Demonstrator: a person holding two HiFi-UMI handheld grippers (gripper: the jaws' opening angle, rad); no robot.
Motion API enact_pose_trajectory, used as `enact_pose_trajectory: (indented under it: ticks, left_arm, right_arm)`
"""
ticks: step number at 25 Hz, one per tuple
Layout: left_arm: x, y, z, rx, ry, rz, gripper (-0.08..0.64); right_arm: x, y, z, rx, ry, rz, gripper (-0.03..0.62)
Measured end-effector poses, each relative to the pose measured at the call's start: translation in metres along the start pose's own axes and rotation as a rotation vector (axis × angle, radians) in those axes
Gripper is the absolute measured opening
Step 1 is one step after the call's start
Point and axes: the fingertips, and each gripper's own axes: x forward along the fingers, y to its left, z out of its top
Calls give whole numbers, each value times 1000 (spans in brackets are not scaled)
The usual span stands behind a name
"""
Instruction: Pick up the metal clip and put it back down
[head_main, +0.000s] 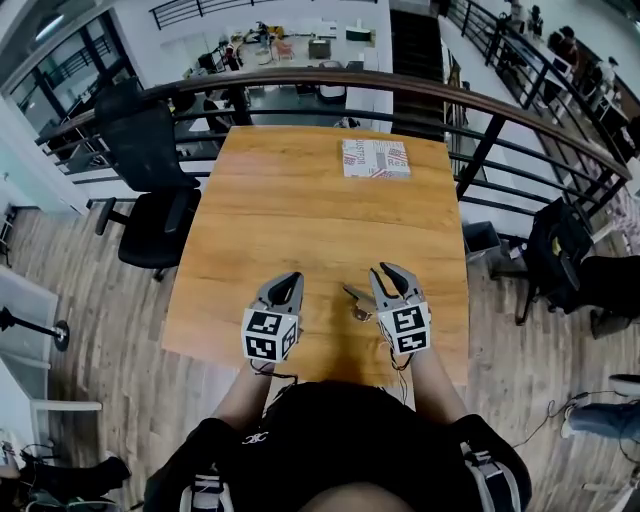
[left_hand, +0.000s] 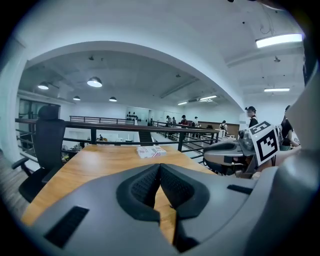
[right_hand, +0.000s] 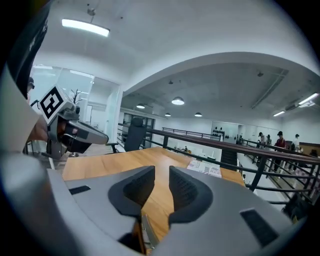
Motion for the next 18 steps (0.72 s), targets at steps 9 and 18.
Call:
enact_pose_trajectory:
  ticks: [9,18]
  left_arm:
    - [-26,8,-19,-34,23,106,18]
    - [-39,13,-28,-49,42,154,18]
  right_arm:
    - [22,40,-63,-66,189,179,195]
    - [35,43,-142,-152,374,144,216]
